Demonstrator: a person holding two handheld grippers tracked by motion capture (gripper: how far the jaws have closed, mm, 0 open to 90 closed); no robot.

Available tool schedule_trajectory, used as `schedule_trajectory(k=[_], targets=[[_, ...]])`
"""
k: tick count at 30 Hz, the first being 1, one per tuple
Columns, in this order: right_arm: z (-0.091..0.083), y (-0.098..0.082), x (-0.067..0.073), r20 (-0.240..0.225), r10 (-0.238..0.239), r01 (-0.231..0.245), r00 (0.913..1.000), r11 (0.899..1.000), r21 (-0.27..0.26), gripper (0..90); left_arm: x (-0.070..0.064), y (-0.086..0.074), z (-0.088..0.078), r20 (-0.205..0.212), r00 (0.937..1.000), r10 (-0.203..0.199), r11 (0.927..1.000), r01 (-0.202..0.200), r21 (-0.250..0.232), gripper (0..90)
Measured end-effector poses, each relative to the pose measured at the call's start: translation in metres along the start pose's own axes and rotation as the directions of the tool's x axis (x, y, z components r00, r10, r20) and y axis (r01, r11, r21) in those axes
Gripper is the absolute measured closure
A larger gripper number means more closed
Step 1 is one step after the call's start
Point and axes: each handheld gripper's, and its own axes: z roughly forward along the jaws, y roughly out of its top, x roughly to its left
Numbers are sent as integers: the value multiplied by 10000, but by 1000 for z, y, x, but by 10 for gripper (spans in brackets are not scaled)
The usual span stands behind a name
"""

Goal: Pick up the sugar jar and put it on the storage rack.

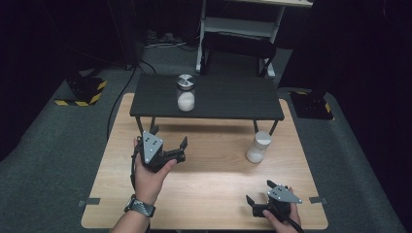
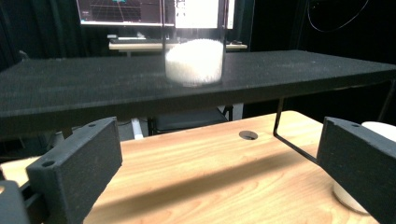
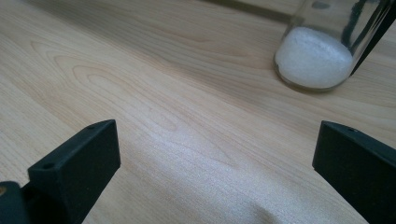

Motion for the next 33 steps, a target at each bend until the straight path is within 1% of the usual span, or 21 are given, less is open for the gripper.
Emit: schedule_trajectory(k=[1,2,4,5,6,7,9,13,14,17,19,20,22,24,27,29,30,31,32,33], targets=[[0,0,0,-4,-7,7,10000,10000,0,0,-1,-3,-2,12,10000,5,10000,-5,-18,6],[0,0,0,-7,-30,30,10000,10000,0,0,-1,-3,-2,12,10000,5,10000,-5,-18,6],[0,0,0,-4,-54,54,10000,10000,1,0,-2,-11,-9,66,10000,-1,10000,1,-18,6],[0,0,0,-4,-54,54,10000,10000,1,0,-2,-11,-9,66,10000,-1,10000,1,-18,6],[0,0,1,-5,-69,69,10000,10000,11,0,-3,-15,-12,63,10000,49,10000,-49,5,6],[0,0,1,-5,-69,69,10000,10000,11,0,-3,-15,-12,63,10000,49,10000,-49,5,5],[0,0,1,4,-78,78,10000,10000,26,0,-4,-24,-18,150,9998,92,9999,-93,96,6],[0,1,2,18,-111,111,9999,9999,28,0,-4,-35,-25,212,9997,144,9996,-150,242,6],[0,0,2,25,-124,124,9999,9999,24,0,-4,-35,-25,212,9997,144,9996,-150,242,6],[0,1,2,28,-136,136,9999,9999,32,0,-4,-44,-32,431,9988,242,9992,-255,294,6],[0,1,2,29,-146,146,9999,9999,36,0,-5,-49,-36,498,9983,315,9988,-334,372,6],[0,1,2,27,-152,152,9999,9999,40,0,-5,-49,-36,498,9983,315,9988,-334,372,5],[0,1,2,31,-165,165,9999,9999,47,0,-5,-58,-41,582,9980,263,9981,-295,537,6],[0,1,2,39,-185,185,9998,9998,44,0,-5,-63,-44,632,9977,248,9971,-292,698,6],[0,1,3,47,-202,201,9998,9998,49,0,-4,-71,-48,598,9981,152,9952,-209,955,6],[0,1,3,54,-218,218,9997,9997,55,0,-4,-73,-50,600,9981,113,9949,-173,992,6],[0,1,3,58,-228,227,9997,9997,51,0,-3,-77,-53,599,9981,149,9935,-215,1114,6],[0,1,3,53,-240,239,9997,9997,55,0,-3,-77,-53,599,9981,149,9935,-215,1114,6],[1,1,3,50,-245,245,9997,9997,57,0,-3,-80,-55,591,9982,107,9918,-182,1268,6],[1,1,3,49,-240,240,9997,9997,69,0,-3,-80,-55,591,9982,107,9918,-182,1268,6]])
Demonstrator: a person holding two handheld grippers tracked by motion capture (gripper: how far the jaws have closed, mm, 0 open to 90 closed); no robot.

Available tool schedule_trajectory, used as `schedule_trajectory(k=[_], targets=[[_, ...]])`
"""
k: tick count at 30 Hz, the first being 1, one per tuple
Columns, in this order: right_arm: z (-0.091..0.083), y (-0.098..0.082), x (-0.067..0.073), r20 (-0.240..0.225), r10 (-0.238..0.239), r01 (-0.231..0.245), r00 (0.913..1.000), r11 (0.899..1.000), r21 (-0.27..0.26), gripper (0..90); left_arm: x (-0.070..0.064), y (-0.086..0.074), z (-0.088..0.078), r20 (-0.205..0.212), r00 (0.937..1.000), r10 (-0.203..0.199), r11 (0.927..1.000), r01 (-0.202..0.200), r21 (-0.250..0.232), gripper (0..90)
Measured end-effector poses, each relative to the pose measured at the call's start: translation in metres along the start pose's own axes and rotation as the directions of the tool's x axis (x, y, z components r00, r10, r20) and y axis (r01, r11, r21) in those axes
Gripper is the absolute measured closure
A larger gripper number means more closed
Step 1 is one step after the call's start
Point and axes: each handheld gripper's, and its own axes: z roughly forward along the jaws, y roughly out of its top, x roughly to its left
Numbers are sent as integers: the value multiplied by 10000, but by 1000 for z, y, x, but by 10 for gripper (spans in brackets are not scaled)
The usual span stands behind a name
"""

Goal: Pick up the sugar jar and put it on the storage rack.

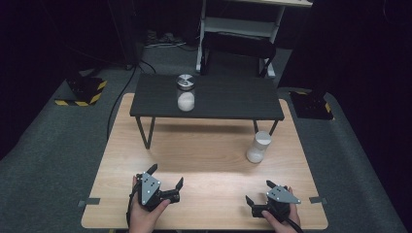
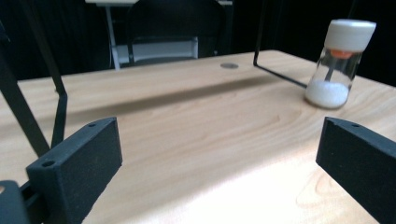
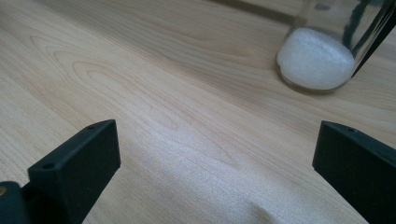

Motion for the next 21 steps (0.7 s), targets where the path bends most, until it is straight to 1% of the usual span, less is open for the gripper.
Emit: schedule_trajectory(k=[1,2,4,9,11,13,14,15,16,17,18,20,21], targets=[[0,0,0,0,3,-3,10000,10000,7,0,0,-2,-1,31,10000,-12,9999,12,154,6],[0,0,0,0,3,-3,10000,10000,7,0,0,-2,-1,31,10000,-12,9999,12,154,6],[0,0,0,-1,-12,12,10000,10000,15,0,-1,-5,-2,67,10000,-37,9995,35,327,6],[0,0,0,4,-39,39,10000,10000,26,0,-1,-9,-3,121,9998,176,9969,-184,768,6],[0,1,0,0,-35,35,10000,10000,31,0,-2,-10,-3,74,9998,181,9955,-187,925,6],[0,1,0,3,-33,33,10000,10000,33,0,-2,-9,-3,90,9995,317,9936,-324,1082,6],[0,1,0,3,-33,33,10000,10000,33,0,-2,-9,-3,90,9995,317,9936,-324,1082,6],[0,1,1,5,-38,38,10000,10000,44,0,-2,-9,-3,79,9993,369,9920,-376,1204,6],[0,1,1,6,-44,44,10000,10000,51,0,-2,-9,-3,79,9993,369,9920,-376,1204,6],[0,1,1,6,-45,45,10000,10000,55,0,-2,-9,-2,94,9990,429,9896,-438,1372,6],[0,1,1,6,-45,45,10000,10000,55,0,-2,-9,-2,94,9990,429,9896,-438,1372,6],[0,1,1,21,-47,47,10000,10000,73,0,-3,-10,0,7,9987,512,9857,-507,1605,6],[0,1,1,21,-47,47,10000,10000,73,0,-3,-10,0,7,9987,512,9857,-507,1605,6]])
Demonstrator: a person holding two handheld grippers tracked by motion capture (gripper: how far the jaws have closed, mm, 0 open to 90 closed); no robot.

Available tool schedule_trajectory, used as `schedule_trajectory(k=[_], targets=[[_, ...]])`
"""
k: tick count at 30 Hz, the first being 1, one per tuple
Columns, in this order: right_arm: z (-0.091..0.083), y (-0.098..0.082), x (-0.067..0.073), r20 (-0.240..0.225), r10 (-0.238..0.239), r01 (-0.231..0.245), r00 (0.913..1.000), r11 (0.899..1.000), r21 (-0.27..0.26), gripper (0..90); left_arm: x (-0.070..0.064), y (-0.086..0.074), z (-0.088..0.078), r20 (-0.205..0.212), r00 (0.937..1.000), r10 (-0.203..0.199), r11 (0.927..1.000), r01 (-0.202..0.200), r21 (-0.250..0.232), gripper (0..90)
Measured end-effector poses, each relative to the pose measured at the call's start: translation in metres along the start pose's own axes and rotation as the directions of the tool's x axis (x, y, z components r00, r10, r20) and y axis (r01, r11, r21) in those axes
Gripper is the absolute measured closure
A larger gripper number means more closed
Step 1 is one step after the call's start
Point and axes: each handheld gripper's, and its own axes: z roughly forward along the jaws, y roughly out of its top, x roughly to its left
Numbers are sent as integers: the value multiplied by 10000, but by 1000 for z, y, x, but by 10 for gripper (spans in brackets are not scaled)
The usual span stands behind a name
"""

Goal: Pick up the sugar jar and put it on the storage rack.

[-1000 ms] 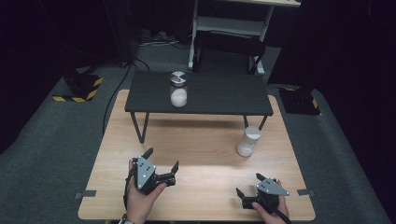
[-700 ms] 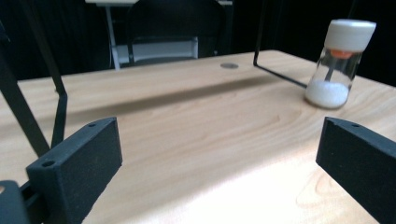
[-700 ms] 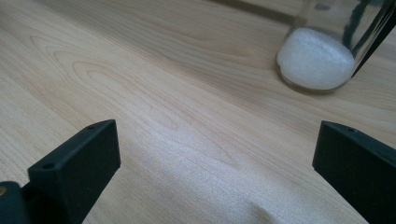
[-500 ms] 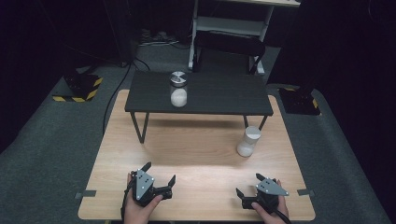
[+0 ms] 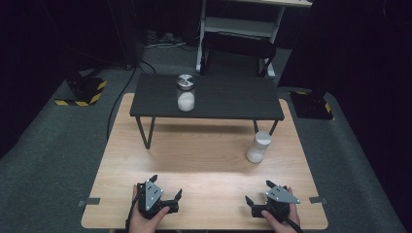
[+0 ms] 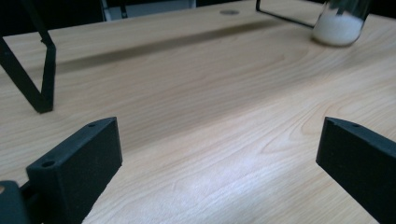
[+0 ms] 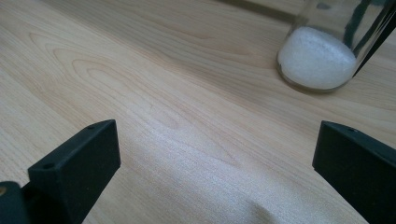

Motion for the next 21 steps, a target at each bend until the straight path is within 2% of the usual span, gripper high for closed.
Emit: schedule_trajectory(k=[11,17,21], targets=[[1,2,1,90,79,-80,9999,9999,127,0,2,2,2,-57,9999,109,9997,-108,216,6],[1,2,3,124,-2,0,9999,9999,146,0,0,2,2,7,9990,440,9988,-440,216,6],[1,3,3,140,-30,28,9999,9998,184,0,1,1,2,-4,9994,345,9992,-345,180,6]])
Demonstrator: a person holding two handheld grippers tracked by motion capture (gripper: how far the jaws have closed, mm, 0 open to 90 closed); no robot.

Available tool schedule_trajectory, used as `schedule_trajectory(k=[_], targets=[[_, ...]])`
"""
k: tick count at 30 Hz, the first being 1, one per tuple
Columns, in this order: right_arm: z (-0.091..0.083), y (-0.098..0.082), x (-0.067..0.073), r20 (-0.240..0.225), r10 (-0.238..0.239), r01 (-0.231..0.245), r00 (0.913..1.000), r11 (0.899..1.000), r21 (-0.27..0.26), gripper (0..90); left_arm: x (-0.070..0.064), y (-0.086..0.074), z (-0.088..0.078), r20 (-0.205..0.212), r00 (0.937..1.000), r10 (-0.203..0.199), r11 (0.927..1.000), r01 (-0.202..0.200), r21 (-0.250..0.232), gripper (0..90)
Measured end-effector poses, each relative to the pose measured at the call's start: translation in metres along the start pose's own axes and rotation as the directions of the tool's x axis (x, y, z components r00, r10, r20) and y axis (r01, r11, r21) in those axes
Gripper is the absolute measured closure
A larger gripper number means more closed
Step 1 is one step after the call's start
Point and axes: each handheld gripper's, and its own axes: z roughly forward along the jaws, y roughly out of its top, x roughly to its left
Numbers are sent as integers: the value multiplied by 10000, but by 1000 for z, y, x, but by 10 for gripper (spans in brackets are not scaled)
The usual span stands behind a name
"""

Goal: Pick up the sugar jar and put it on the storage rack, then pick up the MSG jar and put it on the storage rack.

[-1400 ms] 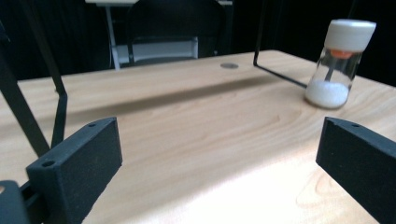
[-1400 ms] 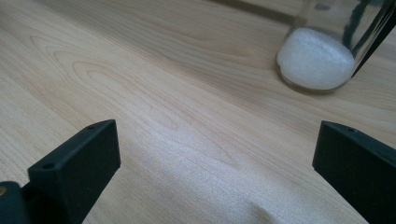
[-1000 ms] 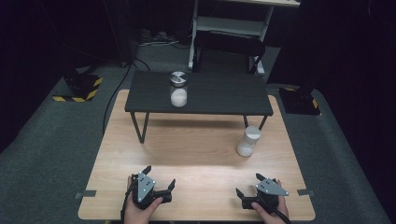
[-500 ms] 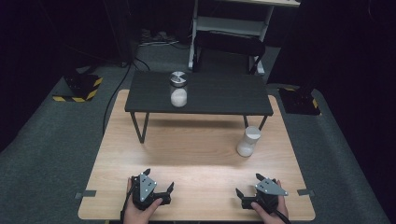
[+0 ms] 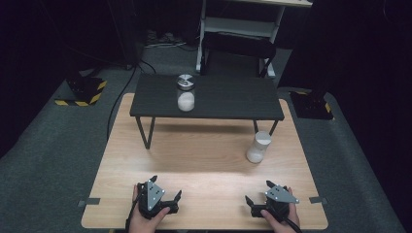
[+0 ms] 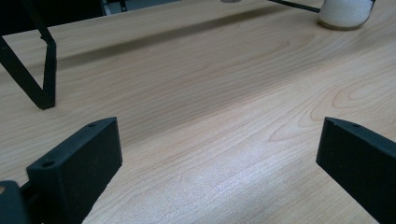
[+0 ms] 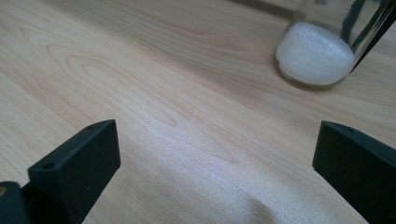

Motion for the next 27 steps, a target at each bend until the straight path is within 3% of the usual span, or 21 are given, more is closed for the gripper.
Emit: schedule_trajectory(k=[19,27], targets=[[-2,-3,2,78,-21,22,10000,9999,-126,0,6,-3,-2,166,9991,-386,9992,389,-131,6],[-2,-3,2,160,172,-170,9997,9998,-135,0,6,-2,-1,231,9993,-304,9995,306,-81,6]])
